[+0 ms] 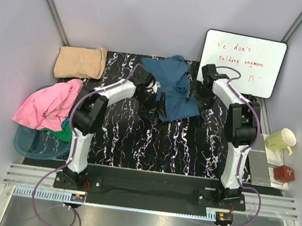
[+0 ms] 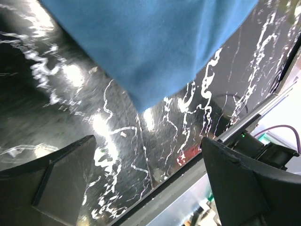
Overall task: Fold and stack the t-shirts
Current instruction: Fold the folded rectangular tshirt in 1/3 of the way
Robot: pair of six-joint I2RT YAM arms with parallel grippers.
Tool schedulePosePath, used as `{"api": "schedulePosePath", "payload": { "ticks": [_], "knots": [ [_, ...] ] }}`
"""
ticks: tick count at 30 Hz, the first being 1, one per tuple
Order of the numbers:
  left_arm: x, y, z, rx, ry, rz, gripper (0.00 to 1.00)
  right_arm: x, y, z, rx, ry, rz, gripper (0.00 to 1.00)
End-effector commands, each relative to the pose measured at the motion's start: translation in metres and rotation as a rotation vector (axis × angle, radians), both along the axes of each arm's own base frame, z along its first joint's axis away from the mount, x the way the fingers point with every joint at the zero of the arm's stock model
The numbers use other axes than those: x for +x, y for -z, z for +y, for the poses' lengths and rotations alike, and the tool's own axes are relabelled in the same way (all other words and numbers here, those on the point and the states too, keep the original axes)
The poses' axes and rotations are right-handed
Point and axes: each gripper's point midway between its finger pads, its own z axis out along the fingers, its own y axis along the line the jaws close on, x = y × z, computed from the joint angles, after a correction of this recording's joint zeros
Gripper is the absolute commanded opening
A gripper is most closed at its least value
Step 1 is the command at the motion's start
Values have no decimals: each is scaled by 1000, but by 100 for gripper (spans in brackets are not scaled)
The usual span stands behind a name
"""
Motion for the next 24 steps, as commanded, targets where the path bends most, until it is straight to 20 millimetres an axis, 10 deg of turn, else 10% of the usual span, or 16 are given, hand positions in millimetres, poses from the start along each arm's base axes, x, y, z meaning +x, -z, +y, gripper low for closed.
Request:
{"api": "schedulePosePath", "payload": {
  "ticks": [1,11,24],
  "knots": [
    [23,-29,-16,-100,-18,-61,99,1,43,18,64,-28,62,91],
    [24,-52,9,-62,-41,-134,99,-11,33,52,223,-137,65,5],
    [24,-58,56,57,-82,-165,99,-139,35,84,217,-289,227,5]
  ]
}}
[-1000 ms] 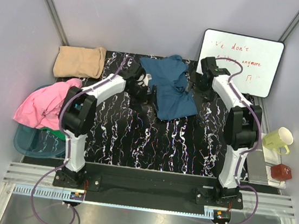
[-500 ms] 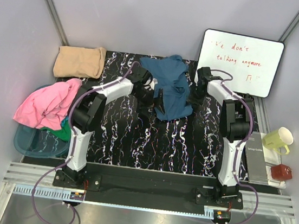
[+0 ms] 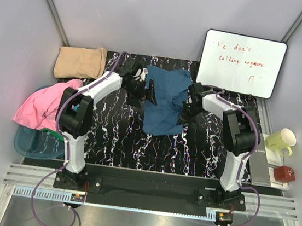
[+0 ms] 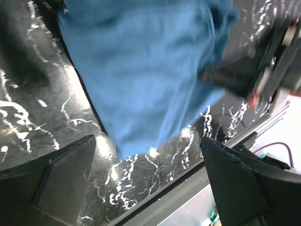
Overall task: Fold and stack the t-shirts
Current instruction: Fold the folded rectangular tshirt in 1/3 of the way
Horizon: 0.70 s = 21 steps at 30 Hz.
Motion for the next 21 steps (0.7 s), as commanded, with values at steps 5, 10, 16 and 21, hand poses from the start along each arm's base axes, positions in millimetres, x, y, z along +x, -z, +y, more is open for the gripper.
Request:
{"api": "schedulePosePath", "payload": {
  "ticks": [5,10,16,21],
  "knots": [
    [-18,-14,14,40,18,-43,99,-86,2,15,-63,-102,117,34],
    [-43,-12,24,50,24,-28,99,-88,-27,3,-89,-57,42,73],
    [-84,13,43,64,-5,8,99,-96,-61,-5,-57,-3,-59,85],
    [-115,40,41,-15,-56,80,99,-118,-40,-5,-3,28,-35,83]
  ]
}}
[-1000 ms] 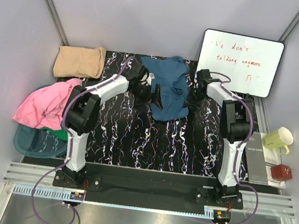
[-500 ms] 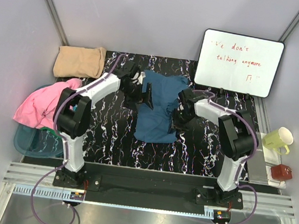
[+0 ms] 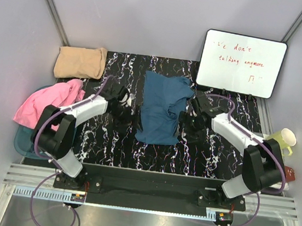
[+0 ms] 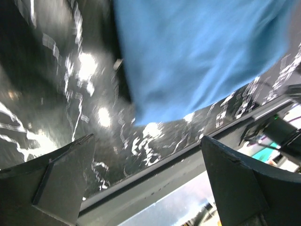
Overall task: Fold and stack the t-shirts
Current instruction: Fold the folded rectangular tshirt in 1/3 of the way
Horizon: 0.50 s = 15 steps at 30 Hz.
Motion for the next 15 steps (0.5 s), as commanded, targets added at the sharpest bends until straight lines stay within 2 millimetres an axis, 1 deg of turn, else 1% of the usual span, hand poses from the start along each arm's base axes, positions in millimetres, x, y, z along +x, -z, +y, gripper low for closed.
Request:
{"api": "schedulePosePath", "payload": {
  "ticks": [1,2,3,4,5,6,8,9,11,15],
  "knots": [
    [-6,8,-10,-94,-52,-20,99,-16,22,-1,39,52,36,82],
    [-7,12,-10,-102,-59,-14,98,-18,26,2,57,70,48,82],
    [-9,18,-11,-108,-76,-8,98,-26,33,2,72,71,73,81],
    [-10,20,-12,-116,-79,-3,97,-23,35,6,95,73,61,80],
    [-10,22,-13,-122,-87,5,97,-25,39,10,112,78,80,79],
    [-11,26,-14,-126,-89,9,96,-24,43,11,127,81,73,76],
    [-14,28,-18,-133,-84,18,95,-23,48,16,149,82,79,75],
    [-14,30,-21,-135,-79,16,94,-19,49,18,161,83,65,75],
    [-15,32,-28,-140,-69,15,93,-16,50,23,181,75,60,74],
    [-10,33,-37,-149,-71,6,92,0,34,32,214,63,11,72]
  ]
}}
